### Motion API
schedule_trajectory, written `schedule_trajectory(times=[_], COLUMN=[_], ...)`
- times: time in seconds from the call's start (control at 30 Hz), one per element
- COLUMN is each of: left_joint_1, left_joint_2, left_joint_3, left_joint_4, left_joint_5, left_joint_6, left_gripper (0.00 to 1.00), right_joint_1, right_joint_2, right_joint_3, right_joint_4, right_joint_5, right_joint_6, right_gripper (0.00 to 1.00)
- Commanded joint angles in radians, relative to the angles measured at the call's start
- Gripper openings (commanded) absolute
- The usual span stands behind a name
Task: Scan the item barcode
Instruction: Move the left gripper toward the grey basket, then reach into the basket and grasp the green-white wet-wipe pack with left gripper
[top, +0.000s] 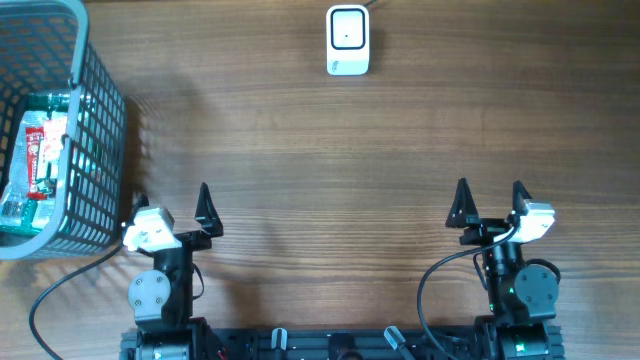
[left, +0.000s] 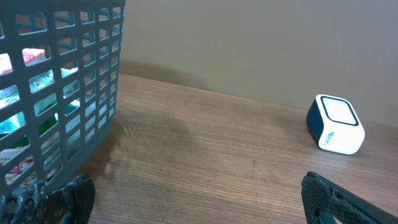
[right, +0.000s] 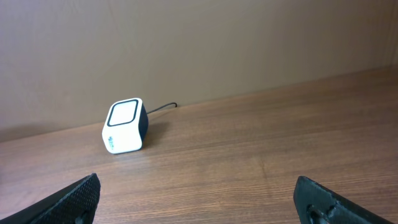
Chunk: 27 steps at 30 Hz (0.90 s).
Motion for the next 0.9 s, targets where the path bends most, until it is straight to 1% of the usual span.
schedule_trajectory(times=[0.0, 0.07, 0.17, 0.3, 0.37, 0.5, 0.53, 0.57, 0.63, 0.73, 0.8, 0.87], left_joint_1=[-0.001, -0.001, -0.001, -0.001, -0.001, -0.001, -0.001, -0.001, -0.001, -0.001, -0.001, -0.001], left_joint_2=[0.004, 0.008, 0.053, 0.216, 0.349, 0.701, 0.768, 0.878, 1.007, 1.172, 1.252, 1.300], left_joint_3=[0.055, 0.137, 0.325, 0.650, 0.856, 1.368, 1.467, 1.635, 1.829, 2.080, 2.195, 2.252], left_joint_4=[-0.015, -0.071, -0.216, -0.419, -0.571, -1.004, -1.082, -1.190, -1.258, -1.289, -1.284, -1.268], left_joint_5=[0.082, 0.092, 0.091, 0.090, 0.075, 0.013, 0.011, 0.011, 0.012, 0.012, -0.063, -0.208], left_joint_6=[0.022, 0.012, 0.012, -0.015, -0.014, -0.002, -0.002, -0.002, -0.003, -0.003, -0.002, -0.010], left_gripper=[1.00, 1.00, 1.00, 1.00, 1.00, 1.00, 1.00, 1.00, 1.00, 1.00, 1.00, 1.00], right_joint_1=[-0.004, -0.004, -0.004, -0.004, -0.004, -0.004, -0.004, -0.004, -0.004, -0.004, -0.004, -0.004], right_joint_2=[0.006, 0.006, 0.006, 0.006, 0.006, 0.006, 0.006, 0.006, 0.006, 0.006, 0.006, 0.006], right_joint_3=[-0.001, -0.001, -0.001, -0.001, -0.001, -0.001, -0.001, -0.001, -0.001, -0.001, -0.001, -0.001], right_joint_4=[0.006, 0.006, 0.006, 0.006, 0.006, 0.006, 0.006, 0.006, 0.006, 0.006, 0.006, 0.006], right_joint_5=[0.011, 0.010, 0.011, 0.011, 0.011, 0.010, 0.010, 0.010, 0.010, 0.010, 0.011, 0.010], right_joint_6=[-0.005, -0.005, -0.005, -0.005, -0.005, -0.005, -0.005, -0.005, -0.005, -0.005, -0.005, -0.005], right_gripper=[1.00, 1.00, 1.00, 1.00, 1.00, 1.00, 1.00, 0.99, 1.00, 1.00, 1.00, 1.00])
